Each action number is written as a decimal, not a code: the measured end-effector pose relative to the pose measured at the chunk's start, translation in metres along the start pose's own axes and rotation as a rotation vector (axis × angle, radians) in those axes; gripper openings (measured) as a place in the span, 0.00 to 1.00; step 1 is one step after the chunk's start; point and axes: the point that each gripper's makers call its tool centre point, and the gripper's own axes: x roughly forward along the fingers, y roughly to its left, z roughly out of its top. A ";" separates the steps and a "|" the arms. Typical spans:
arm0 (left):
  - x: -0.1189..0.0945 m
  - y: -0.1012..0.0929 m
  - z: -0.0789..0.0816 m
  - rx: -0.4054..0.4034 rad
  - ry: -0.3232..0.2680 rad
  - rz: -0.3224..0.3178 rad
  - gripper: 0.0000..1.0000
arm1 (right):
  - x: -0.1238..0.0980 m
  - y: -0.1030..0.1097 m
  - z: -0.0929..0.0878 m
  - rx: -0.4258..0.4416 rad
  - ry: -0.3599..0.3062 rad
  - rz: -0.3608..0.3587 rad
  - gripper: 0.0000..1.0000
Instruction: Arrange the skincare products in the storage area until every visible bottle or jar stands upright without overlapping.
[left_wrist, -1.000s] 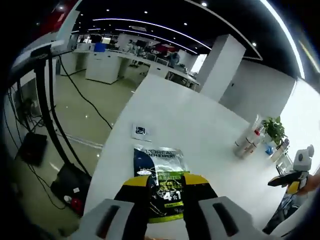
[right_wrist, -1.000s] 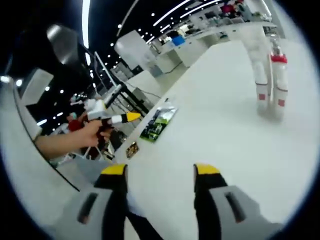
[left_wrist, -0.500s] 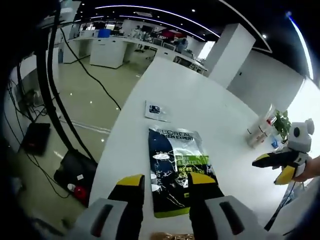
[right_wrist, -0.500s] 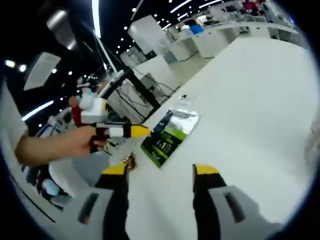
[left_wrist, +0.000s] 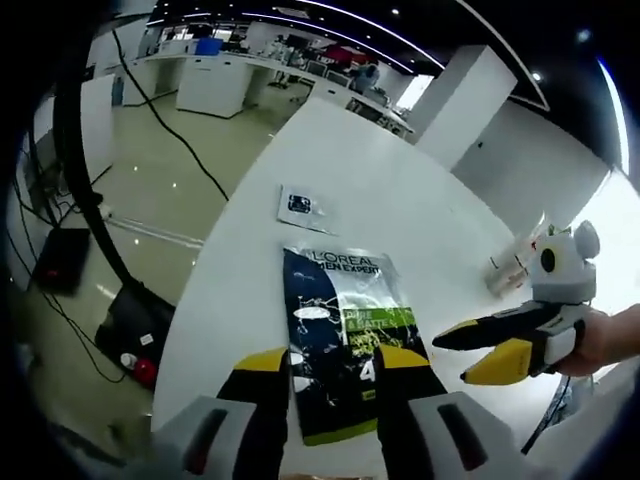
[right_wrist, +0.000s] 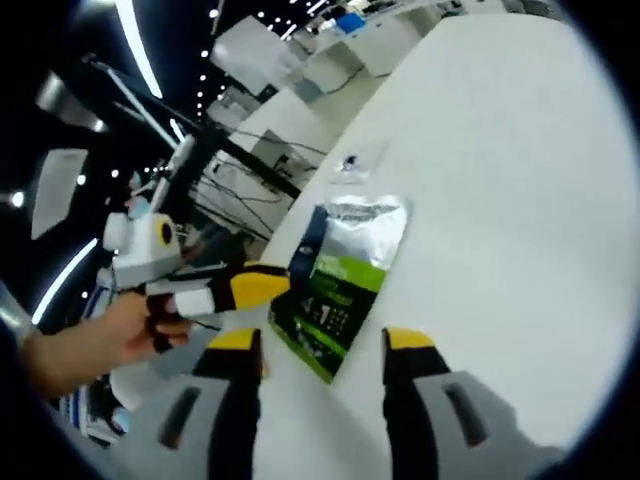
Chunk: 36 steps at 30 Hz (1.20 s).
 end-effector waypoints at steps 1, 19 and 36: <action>0.001 0.000 0.001 -0.014 -0.001 -0.004 0.34 | 0.001 -0.002 -0.001 -0.001 0.002 -0.007 0.44; 0.008 -0.015 0.004 -0.379 -0.102 -0.182 0.21 | -0.002 -0.030 -0.018 0.056 0.064 -0.069 0.00; -0.009 -0.086 0.022 -0.502 -0.258 -0.536 0.27 | -0.101 0.045 0.036 -0.018 -0.199 0.239 0.00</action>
